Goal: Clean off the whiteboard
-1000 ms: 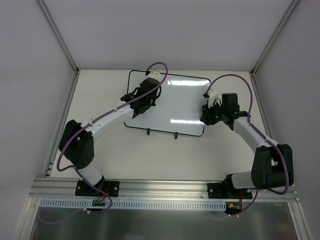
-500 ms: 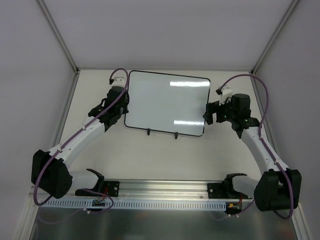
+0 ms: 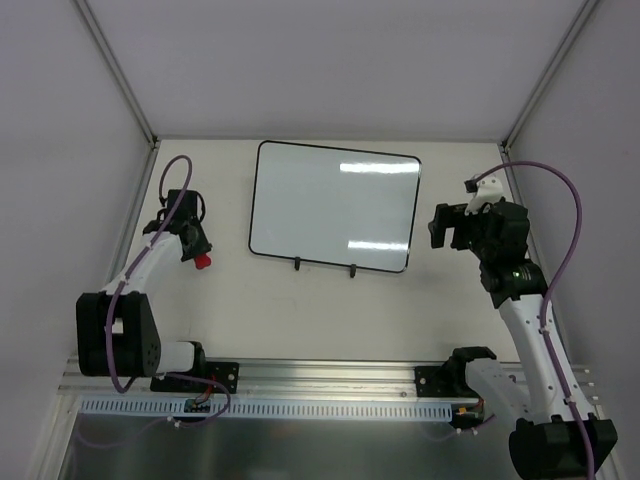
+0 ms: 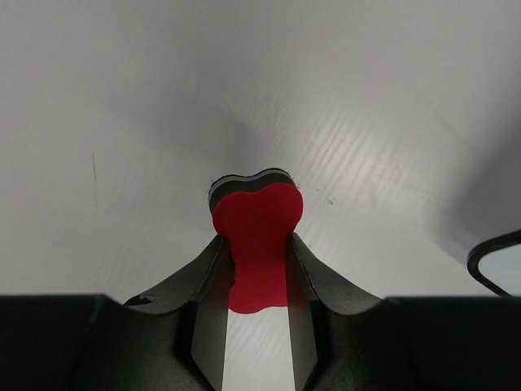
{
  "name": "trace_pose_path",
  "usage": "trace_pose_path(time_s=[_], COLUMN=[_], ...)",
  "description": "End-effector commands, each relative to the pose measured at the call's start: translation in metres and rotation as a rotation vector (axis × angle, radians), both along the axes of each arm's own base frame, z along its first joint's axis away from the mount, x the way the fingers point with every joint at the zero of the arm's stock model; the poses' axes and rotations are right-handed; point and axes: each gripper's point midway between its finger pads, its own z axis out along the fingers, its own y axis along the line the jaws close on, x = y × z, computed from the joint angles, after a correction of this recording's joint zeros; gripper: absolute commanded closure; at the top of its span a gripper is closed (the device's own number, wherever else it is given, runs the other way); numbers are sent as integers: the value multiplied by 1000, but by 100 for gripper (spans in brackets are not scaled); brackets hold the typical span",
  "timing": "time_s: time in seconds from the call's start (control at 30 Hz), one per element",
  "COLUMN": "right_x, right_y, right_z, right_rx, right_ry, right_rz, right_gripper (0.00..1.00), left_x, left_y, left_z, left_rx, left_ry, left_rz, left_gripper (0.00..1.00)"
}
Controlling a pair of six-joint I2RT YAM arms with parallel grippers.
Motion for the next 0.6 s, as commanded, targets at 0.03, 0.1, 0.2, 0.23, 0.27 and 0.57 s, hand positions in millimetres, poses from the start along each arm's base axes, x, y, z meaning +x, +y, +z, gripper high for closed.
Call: trace_pose_path(time_s=[0.03, 0.1, 0.2, 0.23, 0.27, 0.57], right_x=[-14, -18, -24, -25, -27, -34], right_y=[-12, -15, -19, -19, -19, -23], right_z=[0, 3, 3, 3, 4, 10], right_rx=[5, 2, -11, -14, -17, -23], right_ry=[22, 9, 5, 5, 4, -18], right_rz=[-78, -89, -105, -103, -101, -114], right_gripper=[1, 1, 1, 1, 1, 1], left_x=[23, 28, 43, 49, 50, 58], left_y=[-3, -3, 1, 2, 4, 14], left_z=[-2, -15, -19, -16, -22, -29], left_rx=[-110, -130, -139, -153, -158, -192], left_ry=[59, 116, 134, 127, 146, 167], left_rz=[22, 24, 31, 34, 40, 62], left_gripper=[99, 96, 91, 90, 89, 55])
